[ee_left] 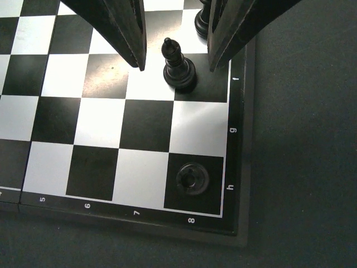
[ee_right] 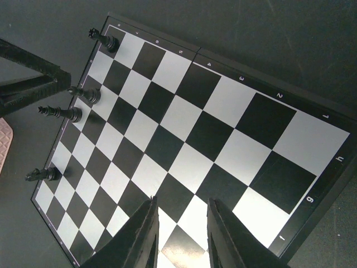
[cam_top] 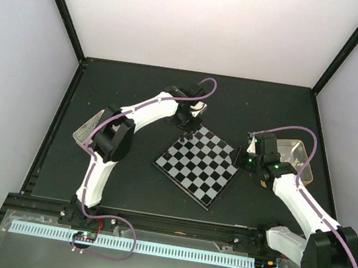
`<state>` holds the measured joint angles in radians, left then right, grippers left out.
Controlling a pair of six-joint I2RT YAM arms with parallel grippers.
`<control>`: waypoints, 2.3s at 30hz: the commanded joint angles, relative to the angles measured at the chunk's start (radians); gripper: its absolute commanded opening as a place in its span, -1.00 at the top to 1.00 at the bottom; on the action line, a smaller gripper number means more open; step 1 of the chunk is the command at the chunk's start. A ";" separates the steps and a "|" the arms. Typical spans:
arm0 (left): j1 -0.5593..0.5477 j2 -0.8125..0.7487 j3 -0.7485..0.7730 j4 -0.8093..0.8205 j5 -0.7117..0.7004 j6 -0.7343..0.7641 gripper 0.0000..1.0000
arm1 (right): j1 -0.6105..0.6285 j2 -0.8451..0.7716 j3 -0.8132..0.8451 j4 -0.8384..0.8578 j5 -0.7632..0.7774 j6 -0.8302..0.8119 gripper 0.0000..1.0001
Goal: Set up the chess pieces on the board
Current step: Place the chess piece on the chessboard.
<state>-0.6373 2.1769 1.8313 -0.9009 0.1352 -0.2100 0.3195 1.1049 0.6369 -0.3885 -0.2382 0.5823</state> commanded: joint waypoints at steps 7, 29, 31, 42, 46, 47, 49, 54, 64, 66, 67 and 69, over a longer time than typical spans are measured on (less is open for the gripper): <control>-0.002 0.005 0.048 -0.046 0.014 0.004 0.34 | 0.005 -0.003 -0.007 0.016 0.004 -0.007 0.49; -0.003 0.076 0.099 -0.101 0.053 -0.022 0.71 | 0.004 -0.008 -0.006 0.012 0.002 -0.011 0.49; -0.003 0.083 0.107 -0.110 0.052 -0.022 0.81 | 0.004 -0.011 -0.006 0.010 0.003 -0.012 0.49; -0.004 0.052 0.111 -0.108 -0.056 -0.049 0.94 | 0.004 -0.035 -0.023 0.007 0.008 -0.016 0.49; -0.003 0.058 0.109 -0.114 -0.058 -0.051 0.94 | 0.004 -0.034 -0.022 0.005 0.008 -0.018 0.49; -0.003 0.060 0.109 -0.116 -0.060 -0.051 0.93 | 0.005 -0.035 -0.022 0.005 0.008 -0.020 0.49; -0.001 0.061 0.109 -0.116 -0.064 -0.051 0.93 | 0.004 -0.035 -0.022 0.005 0.009 -0.021 0.49; -0.002 0.058 0.114 -0.116 -0.051 -0.044 0.73 | 0.004 -0.033 -0.022 0.004 0.008 -0.021 0.49; 0.007 0.018 0.156 -0.124 -0.022 -0.043 0.33 | 0.005 -0.037 -0.017 0.002 0.009 -0.016 0.49; 0.015 -0.008 0.155 -0.118 -0.023 -0.051 0.28 | 0.005 -0.038 -0.017 0.002 0.008 -0.015 0.49; 0.019 -0.025 0.151 -0.115 -0.028 -0.057 0.25 | 0.004 -0.038 -0.017 0.001 0.010 -0.013 0.49; 0.028 -0.070 0.123 -0.095 -0.047 -0.068 0.22 | 0.004 -0.037 -0.017 0.001 0.010 -0.012 0.49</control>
<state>-0.6270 2.2223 1.9438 -1.0058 0.0978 -0.2523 0.3195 1.0828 0.6239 -0.3904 -0.2382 0.5777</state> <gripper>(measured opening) 0.378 0.256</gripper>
